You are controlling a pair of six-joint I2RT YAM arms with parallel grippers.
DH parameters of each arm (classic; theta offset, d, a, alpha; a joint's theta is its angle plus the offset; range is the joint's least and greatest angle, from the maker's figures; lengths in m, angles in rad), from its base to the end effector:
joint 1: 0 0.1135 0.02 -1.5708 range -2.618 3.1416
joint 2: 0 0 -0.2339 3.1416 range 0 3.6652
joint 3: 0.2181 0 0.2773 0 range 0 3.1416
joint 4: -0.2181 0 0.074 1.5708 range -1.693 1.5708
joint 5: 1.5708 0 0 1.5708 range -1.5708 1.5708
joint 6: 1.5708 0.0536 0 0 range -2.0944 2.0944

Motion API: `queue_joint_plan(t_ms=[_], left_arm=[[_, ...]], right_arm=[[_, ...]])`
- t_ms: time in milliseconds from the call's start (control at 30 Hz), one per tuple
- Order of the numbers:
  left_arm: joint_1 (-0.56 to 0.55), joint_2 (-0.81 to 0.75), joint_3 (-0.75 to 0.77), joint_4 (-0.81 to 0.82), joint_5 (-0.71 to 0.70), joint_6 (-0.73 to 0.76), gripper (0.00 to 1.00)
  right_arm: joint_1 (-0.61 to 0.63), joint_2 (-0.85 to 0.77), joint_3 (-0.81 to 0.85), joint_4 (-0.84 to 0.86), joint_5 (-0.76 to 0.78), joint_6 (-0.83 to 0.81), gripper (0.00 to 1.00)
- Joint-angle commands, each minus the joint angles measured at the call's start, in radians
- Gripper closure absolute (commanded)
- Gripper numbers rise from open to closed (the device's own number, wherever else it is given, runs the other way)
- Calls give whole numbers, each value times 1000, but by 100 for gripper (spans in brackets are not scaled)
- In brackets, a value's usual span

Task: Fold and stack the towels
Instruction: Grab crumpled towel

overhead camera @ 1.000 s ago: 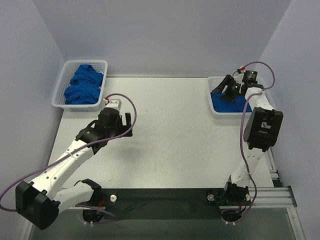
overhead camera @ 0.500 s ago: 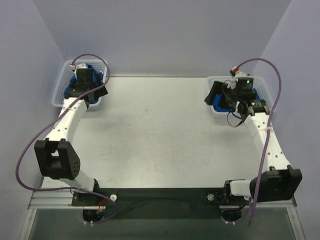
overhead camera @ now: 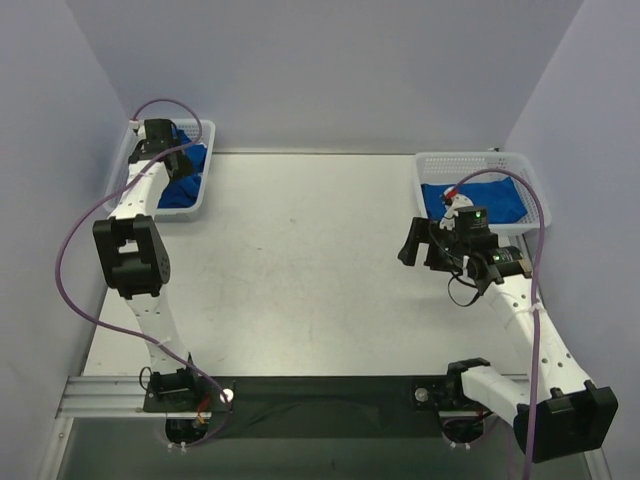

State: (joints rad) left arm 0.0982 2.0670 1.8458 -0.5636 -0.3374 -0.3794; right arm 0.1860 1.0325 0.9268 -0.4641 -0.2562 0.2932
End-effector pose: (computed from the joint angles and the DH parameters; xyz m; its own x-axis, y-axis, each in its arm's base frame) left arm 0.4927 0.0664 0.2303 -0.5327 -0.4036 -0.7439 -0.5629 0.8253 -0.0447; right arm 0.2742 0.0654 0.2775 -0.6198 0.1679 -0.7666 -0.2188 0.9012 0.3742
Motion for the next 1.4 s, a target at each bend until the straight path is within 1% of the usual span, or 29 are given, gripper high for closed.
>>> queue_joint_plan(t_ms=[0,67,133,200,233,267,333,367,500,600,733,767,800,833,900,1000,1033,1133,1167,1233,1267,1367], left_arm=[[-3,16,50,-39,-17,-3,18],[-2,30,52,-36,-9,-6,30],[-3,51,64,-36,0,-3,37],[-2,61,70,-38,3,2,55],[-3,59,72,-36,0,4,66],[-2,55,72,-36,-6,4,84],[5,33,75,-38,-11,10,99],[9,19,76,-38,-14,13,100],[14,-69,107,-36,-25,27,100],[17,-132,171,-38,-31,36,100],[15,-186,314,-42,-64,57,100],[15,-194,341,-42,-83,54,100],[17,-205,405,-41,-104,53,100],[18,-203,436,-41,-151,53,100],[26,-187,524,-30,-189,56,100],[49,-141,613,-44,-111,36,100],[43,-140,639,-41,-42,31,100],[26,-160,645,-12,59,11,100],[5,-165,647,-6,122,10,100],[-27,-185,647,16,193,10,100],[-49,-192,644,21,251,8,100],[-162,-223,600,33,325,0,100]], right_arm=[[7,-31,-20,-8,31,17,3],[7,-35,-22,-8,43,12,3],[7,-29,-17,-8,46,4,3],[6,-25,-13,-10,46,0,3],[7,-22,-10,-10,44,-2,3],[7,-20,-8,-10,44,-5,3],[6,-17,-3,-11,46,-8,3],[6,-18,-2,-11,46,-9,3],[6,-12,13,-16,44,-17,3],[6,-6,29,-18,43,-25,3],[6,-2,40,-19,43,-31,3],[7,-2,40,-18,41,-32,3],[7,0,40,-18,38,-34,4],[7,1,38,-19,34,-34,3],[6,0,34,-19,26,-34,4],[7,-11,24,-19,25,-34,4],[7,-15,18,-19,28,-37,4],[7,-29,17,-19,32,-37,4],[7,-32,17,-19,35,-37,4],[7,-37,18,-19,37,-40,4],[6,-37,21,-19,37,-43,4],[7,-35,26,-19,40,-51,4]])
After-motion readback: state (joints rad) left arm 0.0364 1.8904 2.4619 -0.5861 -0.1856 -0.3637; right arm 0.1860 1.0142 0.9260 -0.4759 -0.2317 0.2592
